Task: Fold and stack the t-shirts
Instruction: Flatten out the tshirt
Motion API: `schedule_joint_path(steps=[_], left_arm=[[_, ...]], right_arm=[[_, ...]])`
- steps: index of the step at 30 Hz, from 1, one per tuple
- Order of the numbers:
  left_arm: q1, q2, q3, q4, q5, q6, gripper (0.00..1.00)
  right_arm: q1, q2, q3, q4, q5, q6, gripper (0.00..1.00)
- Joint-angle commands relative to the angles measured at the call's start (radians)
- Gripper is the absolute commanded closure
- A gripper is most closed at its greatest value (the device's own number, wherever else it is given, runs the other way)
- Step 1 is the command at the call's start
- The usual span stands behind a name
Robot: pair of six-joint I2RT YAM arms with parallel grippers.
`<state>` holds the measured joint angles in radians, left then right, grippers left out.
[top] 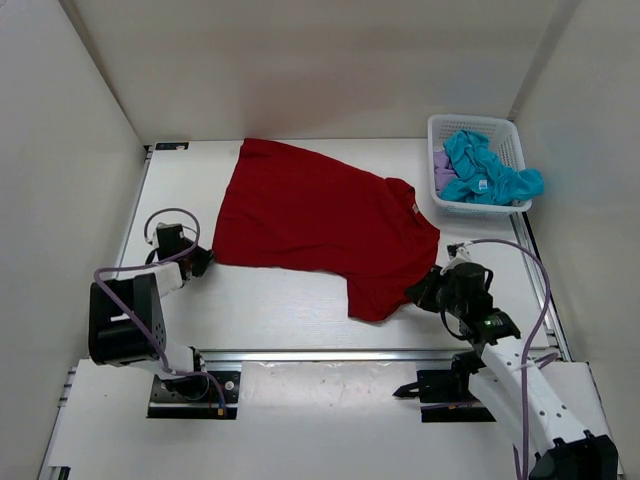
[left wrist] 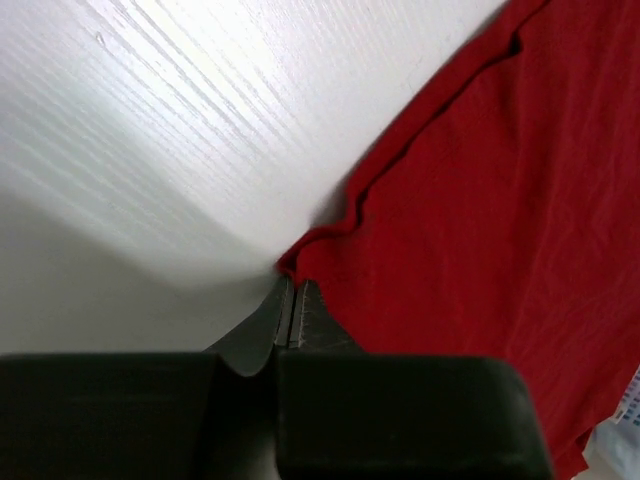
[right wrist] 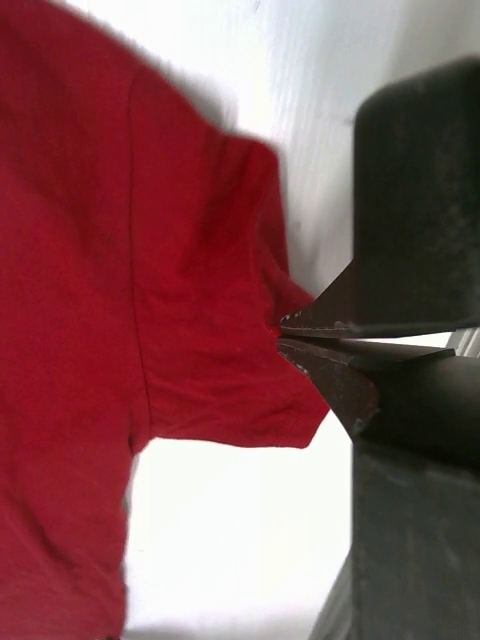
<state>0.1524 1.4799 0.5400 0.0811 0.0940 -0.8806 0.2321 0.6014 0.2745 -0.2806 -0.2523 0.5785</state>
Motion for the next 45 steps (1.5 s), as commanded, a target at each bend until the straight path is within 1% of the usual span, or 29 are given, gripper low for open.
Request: schedule_joint_path(steps=[1,2,7,9,11,12,15,18,21,23,24,25,26,27,29,30,31,32,33,34,35,36,37,40,41,42,43,44,45], left_arm=[[0.016,-0.102,0.06,-0.059,-0.022,0.054,1.0],[0.022,-0.125,0.064,-0.078,-0.026,0.071,1.0],[0.156,-0.321,-0.017,-0.145,0.1,0.11,1.0],[0.129,-0.369,-0.011,-0.162,0.086,0.137,1.0],[0.041,-0.395,0.018,-0.161,0.026,0.138,1.0],[0.032,-0.392,0.031,-0.171,0.036,0.126,1.0],[0.055,-0.405,0.109,-0.193,0.139,0.108,1.0],[0.009,-0.414,0.361,-0.259,0.209,0.12,1.0],[-0.005,-0.406,0.547,-0.271,0.275,0.108,1.0],[0.005,-0.379,0.732,-0.294,0.338,0.083,1.0],[0.053,-0.369,0.8,-0.282,0.407,0.045,1.0],[0.073,-0.365,0.825,-0.268,0.435,0.008,1.0],[0.111,-0.362,0.881,-0.276,0.459,-0.01,1.0],[0.136,-0.348,0.94,-0.3,0.469,-0.015,1.0],[0.151,-0.334,1.001,-0.311,0.484,-0.027,1.0],[0.163,-0.329,1.012,-0.302,0.495,-0.047,1.0],[0.167,-0.316,1.023,-0.281,0.512,-0.076,1.0],[0.18,-0.308,1.014,-0.262,0.527,-0.093,1.0],[0.188,-0.297,1.002,-0.235,0.521,-0.118,1.0],[0.181,-0.288,1.009,-0.247,0.517,-0.106,1.0],[0.165,-0.268,1.014,-0.26,0.483,-0.086,1.0],[0.148,-0.254,0.991,-0.256,0.465,-0.084,1.0],[0.138,-0.247,0.976,-0.253,0.458,-0.063,1.0],[0.067,-0.205,0.905,-0.288,0.298,0.02,1.0],[0.052,-0.167,0.904,-0.29,0.268,0.032,1.0],[0.029,-0.117,0.891,-0.288,0.241,0.043,1.0],[0.013,-0.1,0.885,-0.261,0.233,0.037,1.0],[0.009,-0.033,0.888,-0.242,0.237,0.017,1.0],[0.0,0.043,0.941,-0.247,0.236,0.012,1.0]], right_arm=[[-0.014,-0.06,0.083,-0.128,0.056,-0.003,1.0],[-0.014,-0.069,0.088,-0.15,0.064,0.01,1.0],[0.087,-0.19,0.089,-0.288,0.07,0.164,1.0],[0.133,-0.239,0.127,-0.311,0.117,0.173,1.0],[0.148,-0.189,0.24,-0.319,0.188,0.121,1.0],[0.15,-0.158,0.282,-0.327,0.192,0.097,1.0],[0.125,-0.023,0.494,-0.339,0.215,-0.015,1.0],[0.096,0.124,0.827,-0.376,0.315,-0.116,1.0],[0.078,0.266,1.105,-0.439,0.369,-0.216,1.0],[0.079,0.392,1.396,-0.492,0.404,-0.264,1.0],[0.094,0.464,1.545,-0.52,0.451,-0.287,1.0],[0.119,0.498,1.606,-0.528,0.47,-0.298,1.0],[0.133,0.561,1.726,-0.537,0.493,-0.319,1.0],[0.177,0.621,1.859,-0.56,0.53,-0.334,1.0],[0.309,0.71,2.018,-0.581,0.614,-0.396,1.0],[0.352,0.757,2.055,-0.553,0.699,-0.42,1.0],[0.418,0.768,2.088,-0.534,0.737,-0.465,1.0],[0.444,0.791,2.085,-0.481,0.772,-0.514,1.0],[0.423,0.81,2.094,-0.453,0.74,-0.516,1.0],[0.352,0.82,2.099,-0.437,0.693,-0.5,1.0],[0.199,0.851,2.094,-0.437,0.538,-0.443,1.0],[0.123,0.876,2.067,-0.433,0.324,-0.407,1.0],[-0.002,0.894,2.039,-0.424,0.227,-0.354,1.0],[-0.057,1.081,2.04,-0.436,0.119,-0.367,1.0],[-0.082,1.124,2.101,-0.449,0.096,-0.374,1.0],[-0.094,1.203,2.156,-0.46,0.044,-0.368,1.0],[-0.112,1.26,2.166,-0.418,0.006,-0.365,1.0],[-0.126,1.282,2.165,-0.392,0.001,-0.35,1.0],[-0.146,1.331,2.19,-0.359,-0.042,-0.324,1.0]])
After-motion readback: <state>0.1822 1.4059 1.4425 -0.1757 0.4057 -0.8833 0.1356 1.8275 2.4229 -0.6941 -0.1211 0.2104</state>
